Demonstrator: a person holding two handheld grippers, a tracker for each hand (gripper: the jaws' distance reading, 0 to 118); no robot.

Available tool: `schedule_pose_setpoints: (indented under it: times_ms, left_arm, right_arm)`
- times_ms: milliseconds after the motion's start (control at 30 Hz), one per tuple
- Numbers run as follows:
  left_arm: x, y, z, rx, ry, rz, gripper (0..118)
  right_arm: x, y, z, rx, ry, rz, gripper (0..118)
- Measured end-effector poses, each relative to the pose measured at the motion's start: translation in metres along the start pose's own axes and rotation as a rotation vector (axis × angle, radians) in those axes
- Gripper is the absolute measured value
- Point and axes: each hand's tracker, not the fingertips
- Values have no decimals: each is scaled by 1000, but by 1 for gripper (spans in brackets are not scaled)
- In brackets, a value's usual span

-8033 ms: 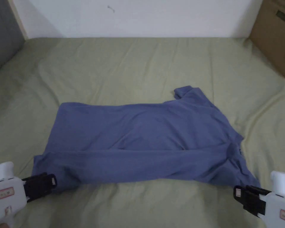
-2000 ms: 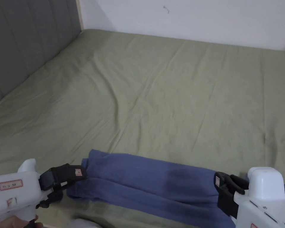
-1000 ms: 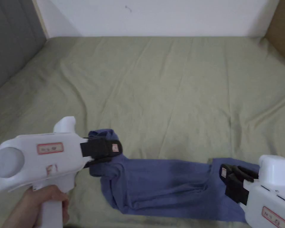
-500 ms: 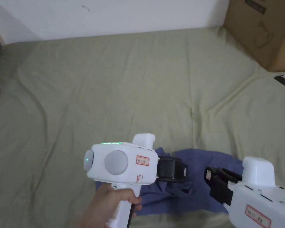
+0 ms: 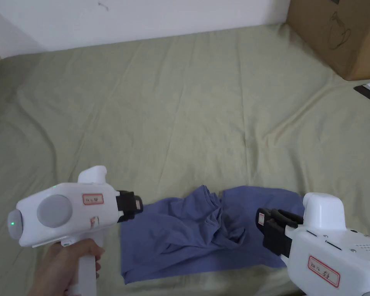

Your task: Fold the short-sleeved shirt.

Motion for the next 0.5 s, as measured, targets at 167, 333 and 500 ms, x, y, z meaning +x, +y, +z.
schedule_pose_setpoints:
  times_ms: [167, 333, 500]
  left_arm:
    - [22, -16, -21, -72, -217, 0, 4]
    - [60, -28, -62, -161, -239, -69, 4]
    - [111, -62, -83, -246, -325, -180, 4]
  right_arm:
    - [2, -2, -1, -7, -2, 4, 0]
    - [8, -1, 0, -9, -8, -8, 0]
    - [14, 0, 3, -7, -24, -3, 0]
